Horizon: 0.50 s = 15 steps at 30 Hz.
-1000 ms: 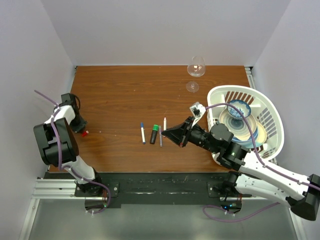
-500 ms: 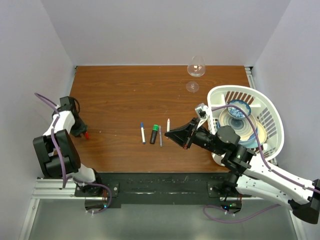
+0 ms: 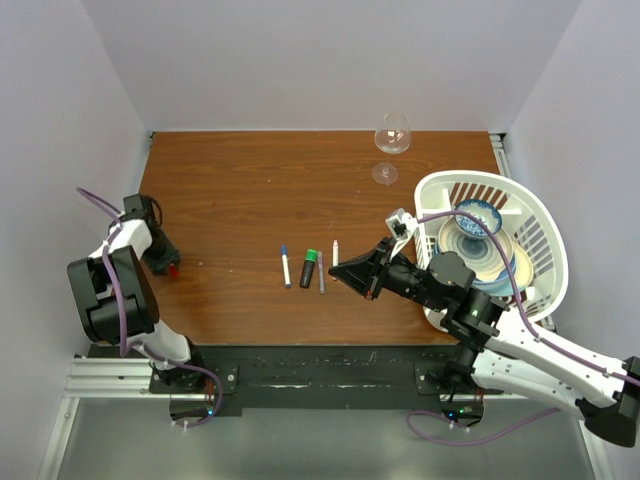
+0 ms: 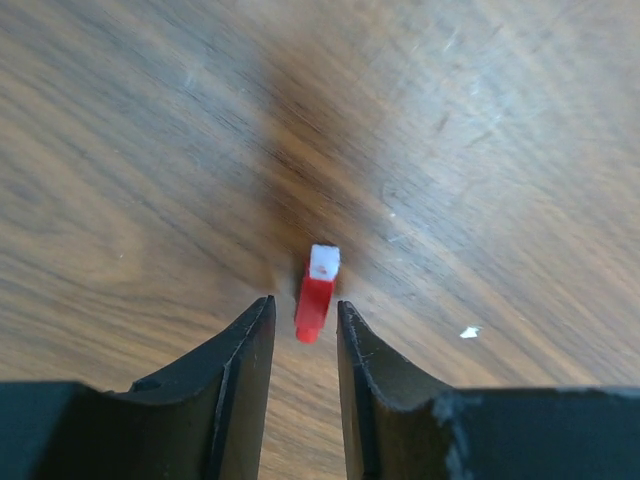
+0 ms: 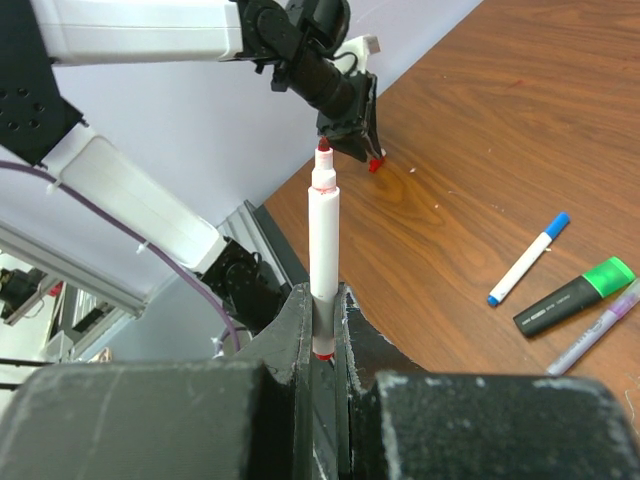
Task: Insert the pens into the pen caps
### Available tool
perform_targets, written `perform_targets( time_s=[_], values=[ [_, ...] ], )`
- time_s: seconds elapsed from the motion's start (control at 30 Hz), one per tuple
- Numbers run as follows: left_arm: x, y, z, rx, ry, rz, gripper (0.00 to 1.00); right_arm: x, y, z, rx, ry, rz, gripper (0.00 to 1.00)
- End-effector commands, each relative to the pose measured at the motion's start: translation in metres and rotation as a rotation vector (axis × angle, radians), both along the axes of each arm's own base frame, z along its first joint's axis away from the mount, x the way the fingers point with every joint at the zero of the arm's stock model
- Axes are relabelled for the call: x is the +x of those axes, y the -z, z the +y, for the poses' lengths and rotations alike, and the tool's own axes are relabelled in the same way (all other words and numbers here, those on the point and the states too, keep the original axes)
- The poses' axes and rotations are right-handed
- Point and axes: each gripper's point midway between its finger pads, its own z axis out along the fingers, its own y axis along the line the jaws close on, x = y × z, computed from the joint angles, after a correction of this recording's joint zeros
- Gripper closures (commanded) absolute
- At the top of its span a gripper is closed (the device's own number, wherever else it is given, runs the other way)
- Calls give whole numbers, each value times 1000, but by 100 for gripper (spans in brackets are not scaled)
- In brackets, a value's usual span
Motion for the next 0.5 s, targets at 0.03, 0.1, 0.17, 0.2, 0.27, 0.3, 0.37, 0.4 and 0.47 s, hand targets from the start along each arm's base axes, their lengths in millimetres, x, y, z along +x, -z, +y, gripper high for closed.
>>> perform_targets(
  time_s=[0.03, 0.1, 0.17, 0.2, 0.27, 0.3, 0.37, 0.4, 0.47],
  values=[
    [2, 11, 5, 20, 40, 22, 65, 4, -10, -2, 17, 21, -27, 100],
    [1, 16, 6, 23, 44, 38, 68, 4, -10, -3, 16, 24, -28, 100],
    [0, 19, 6, 21, 42, 45, 73, 4, -11, -3, 18, 25, -27, 100],
    [1, 19, 5, 17, 42, 48, 74, 4, -10, -3, 15, 25, -26, 100],
    [1, 19, 5, 18, 43, 49, 79, 4, -11, -3, 17, 25, -23, 100],
    [3, 18, 6, 22, 42, 42, 80, 4, -10, -3, 12, 27, -22, 100],
    [4, 17, 6, 24, 45, 40, 82, 5, -9, -3, 10, 28, -19, 100],
    [5, 17, 7, 23, 44, 36, 84, 5, -9, -3, 6, 28, -18, 100],
    [7, 17, 4, 9, 54, 29, 98, 6, -9, -2, 11, 31, -12, 100]
  ],
)
